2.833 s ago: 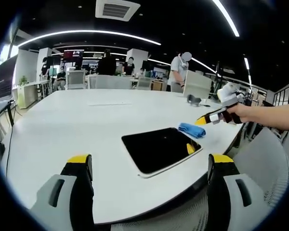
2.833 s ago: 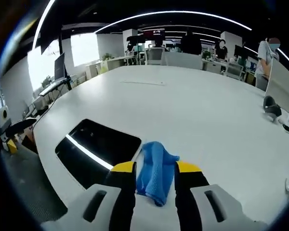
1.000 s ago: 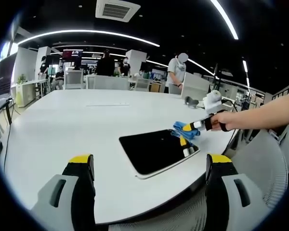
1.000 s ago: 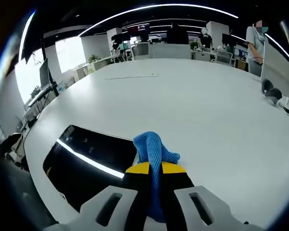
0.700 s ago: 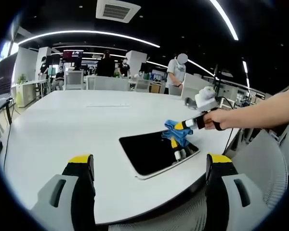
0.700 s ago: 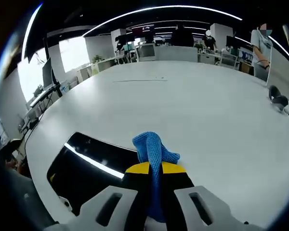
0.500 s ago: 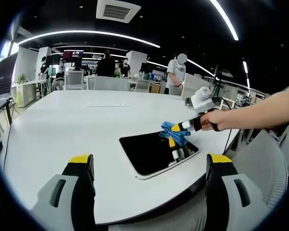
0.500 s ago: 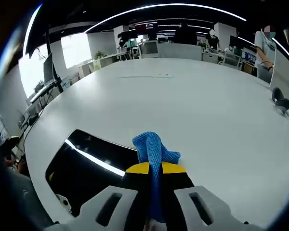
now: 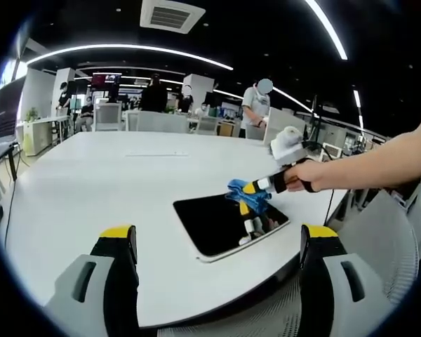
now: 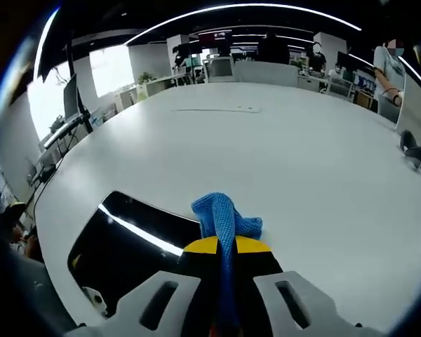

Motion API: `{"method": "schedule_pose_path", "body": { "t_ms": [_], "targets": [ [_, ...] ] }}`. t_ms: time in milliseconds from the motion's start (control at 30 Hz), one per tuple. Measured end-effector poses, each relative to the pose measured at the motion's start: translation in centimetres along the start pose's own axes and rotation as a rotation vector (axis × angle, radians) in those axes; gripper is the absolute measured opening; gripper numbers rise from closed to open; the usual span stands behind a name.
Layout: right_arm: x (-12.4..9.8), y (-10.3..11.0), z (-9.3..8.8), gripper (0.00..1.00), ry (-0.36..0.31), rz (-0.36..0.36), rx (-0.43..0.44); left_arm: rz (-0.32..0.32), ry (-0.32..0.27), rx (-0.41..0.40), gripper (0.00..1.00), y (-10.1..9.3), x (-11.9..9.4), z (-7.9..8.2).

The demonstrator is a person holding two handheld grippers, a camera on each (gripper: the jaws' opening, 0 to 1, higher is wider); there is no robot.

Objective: Wipe the mirror surface with the cleaning cloth until all visible marks leave the cleaned area.

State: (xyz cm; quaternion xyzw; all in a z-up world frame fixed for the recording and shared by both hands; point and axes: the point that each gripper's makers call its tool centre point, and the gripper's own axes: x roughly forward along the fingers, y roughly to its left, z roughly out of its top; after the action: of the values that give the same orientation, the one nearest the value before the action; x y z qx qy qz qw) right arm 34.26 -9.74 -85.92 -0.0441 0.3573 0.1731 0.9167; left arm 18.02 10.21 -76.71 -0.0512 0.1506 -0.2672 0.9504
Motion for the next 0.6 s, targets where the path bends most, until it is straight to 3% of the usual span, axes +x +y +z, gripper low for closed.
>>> {"method": "schedule_pose_path", "body": {
  "t_ms": [67, 300, 600],
  "targets": [
    [1.7, -0.4, 0.5, 0.01, 0.001, 0.010, -0.008, 0.001, 0.000, 0.000, 0.96, 0.0, 0.0, 0.0],
    [2.7, 1.0, 1.1, 0.01, 0.002, 0.039, -0.014, 0.000, -0.002, -0.001, 0.96, 0.0, -0.1, 0.0],
    [3.6, 4.7, 1.9, 0.01, 0.008, 0.095, -0.019, 0.000, -0.004, -0.002, 0.96, 0.0, -0.1, 0.1]
  ]
}}
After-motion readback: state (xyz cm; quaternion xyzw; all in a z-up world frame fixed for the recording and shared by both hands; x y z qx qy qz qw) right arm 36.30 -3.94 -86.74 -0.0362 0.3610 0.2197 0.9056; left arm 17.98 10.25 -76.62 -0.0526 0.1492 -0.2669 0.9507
